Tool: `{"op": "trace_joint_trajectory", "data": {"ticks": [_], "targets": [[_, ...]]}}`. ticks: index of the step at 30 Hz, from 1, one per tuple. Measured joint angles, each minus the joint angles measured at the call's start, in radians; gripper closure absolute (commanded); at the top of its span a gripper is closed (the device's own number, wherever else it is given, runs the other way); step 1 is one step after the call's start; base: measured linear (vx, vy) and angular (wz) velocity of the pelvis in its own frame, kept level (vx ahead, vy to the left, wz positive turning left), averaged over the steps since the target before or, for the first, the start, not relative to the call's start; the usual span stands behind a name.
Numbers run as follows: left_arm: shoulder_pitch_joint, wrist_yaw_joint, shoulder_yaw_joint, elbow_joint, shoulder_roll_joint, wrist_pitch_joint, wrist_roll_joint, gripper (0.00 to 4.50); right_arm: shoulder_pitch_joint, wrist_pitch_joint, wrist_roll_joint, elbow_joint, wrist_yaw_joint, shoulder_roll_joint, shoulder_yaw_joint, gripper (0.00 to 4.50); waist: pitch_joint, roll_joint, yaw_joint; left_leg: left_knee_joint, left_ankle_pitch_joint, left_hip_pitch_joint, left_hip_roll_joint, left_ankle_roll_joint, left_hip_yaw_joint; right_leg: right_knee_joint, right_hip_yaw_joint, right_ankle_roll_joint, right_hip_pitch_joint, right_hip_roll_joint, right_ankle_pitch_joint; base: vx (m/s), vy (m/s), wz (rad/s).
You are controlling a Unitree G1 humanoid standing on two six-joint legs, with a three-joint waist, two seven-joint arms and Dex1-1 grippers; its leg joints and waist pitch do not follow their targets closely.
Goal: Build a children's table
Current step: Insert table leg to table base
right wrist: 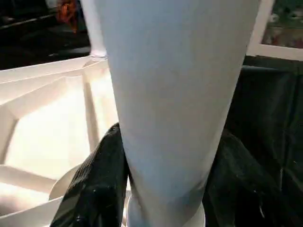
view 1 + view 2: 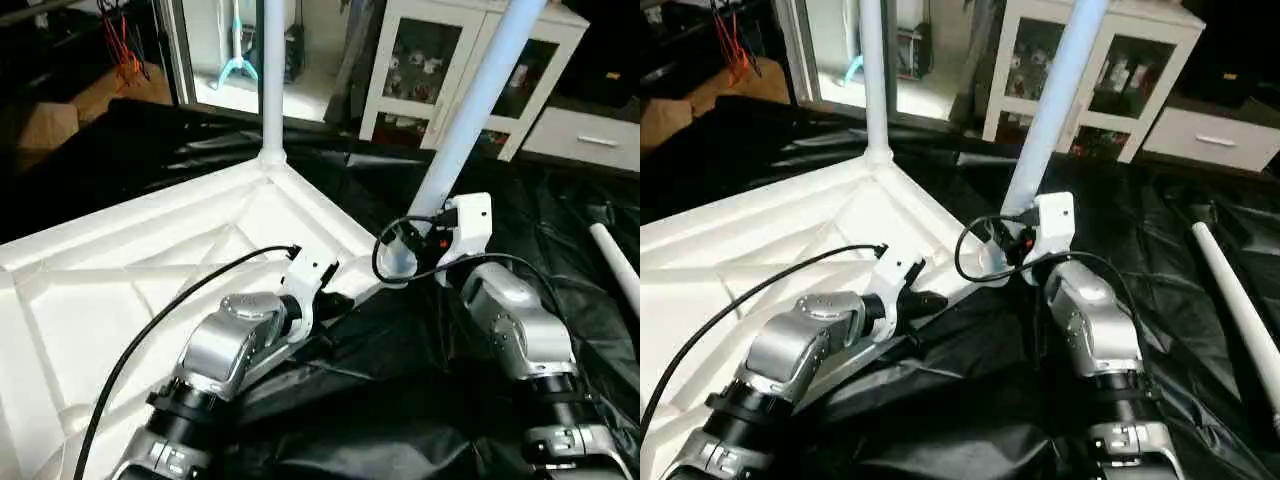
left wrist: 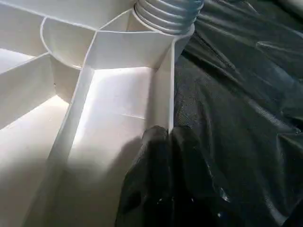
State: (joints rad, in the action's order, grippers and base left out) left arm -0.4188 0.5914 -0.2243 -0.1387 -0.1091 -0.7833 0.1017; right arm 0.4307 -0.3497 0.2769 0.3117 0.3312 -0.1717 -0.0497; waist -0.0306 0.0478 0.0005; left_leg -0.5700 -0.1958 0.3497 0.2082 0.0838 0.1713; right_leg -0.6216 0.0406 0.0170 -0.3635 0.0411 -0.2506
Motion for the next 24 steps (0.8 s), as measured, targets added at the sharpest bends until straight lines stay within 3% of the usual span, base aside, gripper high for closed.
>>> {"op": "trace_joint_trajectory", "data": {"ticks": [18, 19, 20, 22, 24], "targets": [[0.003, 0.015, -0.030, 0.049, -0.074, 0.001, 0.013, 4.50, 0.000, -0.031, -0.008, -0.036, 0.044, -0.011, 0.018, 2.66, -0.001, -0.001, -0.017, 0.007, 0.000, 0.001, 0.000, 0.000, 0.000, 0.010, 0.001, -0.001, 0.000, -0.001, 0.002, 0.000, 0.000, 0.00], [0.003, 0.016, -0.033, 0.051, -0.078, 0.002, 0.015, 4.50, 0.000, -0.031, -0.008, -0.037, 0.052, -0.015, 0.018, 2.31, -0.001, -0.001, -0.017, 0.007, 0.000, 0.001, 0.000, 0.000, 0.000, 0.010, 0.001, -0.001, 0.000, -0.001, 0.002, 0.000, 0.000, 0.00], [0.003, 0.016, -0.035, 0.054, -0.081, 0.003, 0.016, 4.50, 0.000, -0.031, -0.006, -0.038, 0.060, -0.017, 0.017, 2.31, -0.001, -0.001, -0.017, 0.007, 0.000, 0.002, 0.000, 0.000, 0.000, 0.010, 0.001, -0.001, 0.000, -0.001, 0.002, 0.000, 0.000, 0.00], [0.003, 0.022, -0.038, 0.056, -0.088, 0.009, 0.018, 4.50, -0.002, -0.031, 0.006, -0.038, 0.075, -0.018, 0.011, 1.90, -0.003, -0.004, -0.017, 0.007, 0.000, 0.002, 0.000, 0.000, 0.000, 0.010, 0.001, -0.001, 0.000, -0.001, 0.002, 0.000, 0.000, 0.00], [0.003, 0.029, -0.039, 0.062, -0.099, 0.021, 0.018, 4.50, -0.018, -0.044, 0.022, -0.034, 0.110, -0.029, 0.008, 1.87, -0.004, -0.006, -0.015, 0.008, 0.000, 0.002, 0.000, 0.000, 0.000, 0.010, 0.001, -0.001, -0.001, -0.001, 0.001, 0.000, 0.000, 0.00]]}}
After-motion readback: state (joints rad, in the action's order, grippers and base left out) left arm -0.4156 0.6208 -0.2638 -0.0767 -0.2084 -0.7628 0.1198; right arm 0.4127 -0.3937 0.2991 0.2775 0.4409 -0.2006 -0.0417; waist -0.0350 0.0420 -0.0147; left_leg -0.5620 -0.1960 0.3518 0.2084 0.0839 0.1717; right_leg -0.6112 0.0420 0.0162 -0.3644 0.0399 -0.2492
